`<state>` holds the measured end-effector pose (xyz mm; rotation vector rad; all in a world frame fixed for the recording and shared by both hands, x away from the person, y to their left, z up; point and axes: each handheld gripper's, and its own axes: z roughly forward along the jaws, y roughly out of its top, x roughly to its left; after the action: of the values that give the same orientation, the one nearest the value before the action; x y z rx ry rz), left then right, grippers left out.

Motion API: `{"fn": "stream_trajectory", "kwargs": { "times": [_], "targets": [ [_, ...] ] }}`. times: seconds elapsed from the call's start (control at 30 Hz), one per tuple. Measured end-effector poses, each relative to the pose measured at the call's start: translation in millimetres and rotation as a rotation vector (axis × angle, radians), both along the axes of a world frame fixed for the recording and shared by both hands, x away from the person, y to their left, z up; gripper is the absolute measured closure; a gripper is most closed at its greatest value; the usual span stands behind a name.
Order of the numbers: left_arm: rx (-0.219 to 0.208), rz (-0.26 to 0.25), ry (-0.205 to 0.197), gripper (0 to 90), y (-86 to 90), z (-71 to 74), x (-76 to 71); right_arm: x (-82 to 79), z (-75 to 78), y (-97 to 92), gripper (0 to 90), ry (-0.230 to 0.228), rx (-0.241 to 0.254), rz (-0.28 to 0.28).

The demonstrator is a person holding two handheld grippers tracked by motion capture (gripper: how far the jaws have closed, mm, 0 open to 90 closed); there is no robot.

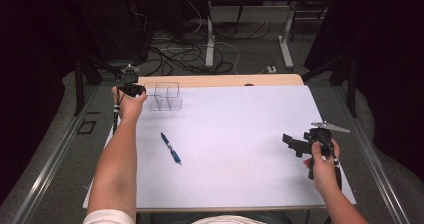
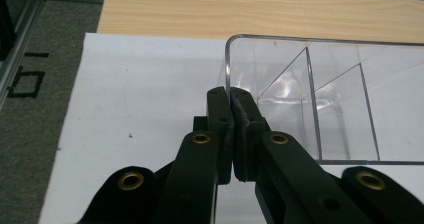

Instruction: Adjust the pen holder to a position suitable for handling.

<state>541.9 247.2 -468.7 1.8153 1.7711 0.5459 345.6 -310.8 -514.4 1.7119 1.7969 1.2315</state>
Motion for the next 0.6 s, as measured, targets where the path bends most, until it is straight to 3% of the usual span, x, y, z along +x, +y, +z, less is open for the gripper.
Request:
{"fn": "stream_trajectory", "kwargs": {
  "times": [0.17, 0.3, 0.6],
  "targets": [
    [-0.009, -0.002, 0.028, 88.7, -8.5, 2.2, -8.9, 0.7, -1.2, 1.1, 9.0, 0.001, -0.007, 0.008],
    [-0.011, 0.003, 0.014, 88.7, -12.6, 1.1, -17.7, 0.2, -0.4, 3.2, 9.0, -0.001, -0.006, 0.003],
    [-0.051, 0.010, 0.042, 88.6, -21.7, 2.5, -31.8, 0.8, -1.1, 4.3, 9.0, 0.002, -0.009, 0.015]
  ]
}}
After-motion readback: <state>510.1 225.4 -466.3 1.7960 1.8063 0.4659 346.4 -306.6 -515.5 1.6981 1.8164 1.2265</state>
